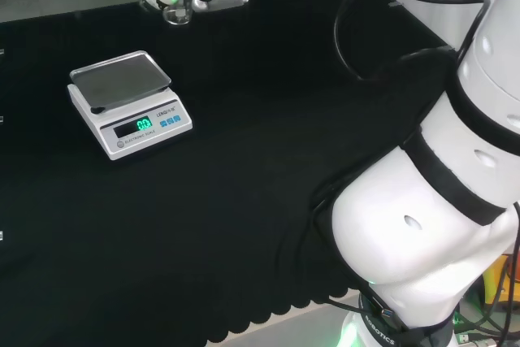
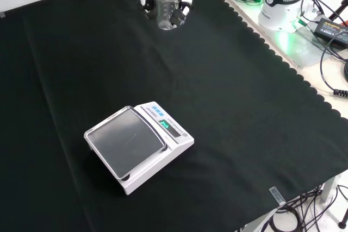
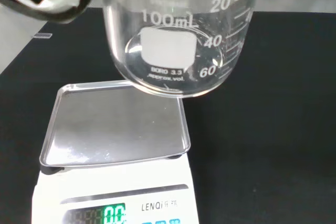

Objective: Put the beaker on the electronic balance.

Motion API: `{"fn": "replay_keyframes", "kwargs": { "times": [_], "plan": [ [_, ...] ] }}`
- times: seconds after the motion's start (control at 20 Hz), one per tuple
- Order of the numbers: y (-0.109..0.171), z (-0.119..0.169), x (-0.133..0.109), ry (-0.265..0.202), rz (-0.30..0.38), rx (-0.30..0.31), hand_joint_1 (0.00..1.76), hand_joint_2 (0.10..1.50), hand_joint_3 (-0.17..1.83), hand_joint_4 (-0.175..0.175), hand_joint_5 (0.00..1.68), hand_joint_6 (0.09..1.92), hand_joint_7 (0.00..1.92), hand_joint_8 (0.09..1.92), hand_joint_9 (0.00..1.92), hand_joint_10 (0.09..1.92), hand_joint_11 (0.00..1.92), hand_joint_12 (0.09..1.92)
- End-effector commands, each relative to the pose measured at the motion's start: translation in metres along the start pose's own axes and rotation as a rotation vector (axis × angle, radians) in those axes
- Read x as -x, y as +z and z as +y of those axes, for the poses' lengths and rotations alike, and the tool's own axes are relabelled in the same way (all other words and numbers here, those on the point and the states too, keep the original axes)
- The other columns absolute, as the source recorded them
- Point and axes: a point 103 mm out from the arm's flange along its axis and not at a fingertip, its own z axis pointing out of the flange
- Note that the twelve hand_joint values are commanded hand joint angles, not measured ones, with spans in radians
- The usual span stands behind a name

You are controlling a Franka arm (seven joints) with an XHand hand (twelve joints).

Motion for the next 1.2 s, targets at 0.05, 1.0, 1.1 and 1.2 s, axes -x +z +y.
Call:
{"fn": "replay_keyframes", "kwargs": {
  "times": [0.05, 1.0, 1.1, 1.2],
  "plan": [
    [0.011, 0.014, -0.025, -0.012, -0.02, -0.029, 1.21, 0.52, 0.86, -0.175, 1.36, 0.62, 1.78, 0.47, 1.92, 0.46, 1.58, 0.73],
    [0.069, 0.119, -0.106, -0.086, 0.039, -0.105, 1.21, 0.52, 0.87, -0.175, 1.36, 0.63, 1.79, 0.47, 1.92, 0.47, 1.56, 0.74],
    [0.078, 0.13, -0.105, -0.103, 0.022, -0.116, 1.21, 0.51, 0.87, -0.175, 1.36, 0.63, 1.79, 0.47, 1.92, 0.47, 1.56, 0.74],
    [0.086, 0.141, -0.102, -0.112, 0.013, -0.132, 1.21, 0.51, 0.87, -0.175, 1.36, 0.63, 1.79, 0.47, 1.92, 0.48, 1.56, 0.74]
  ]
}}
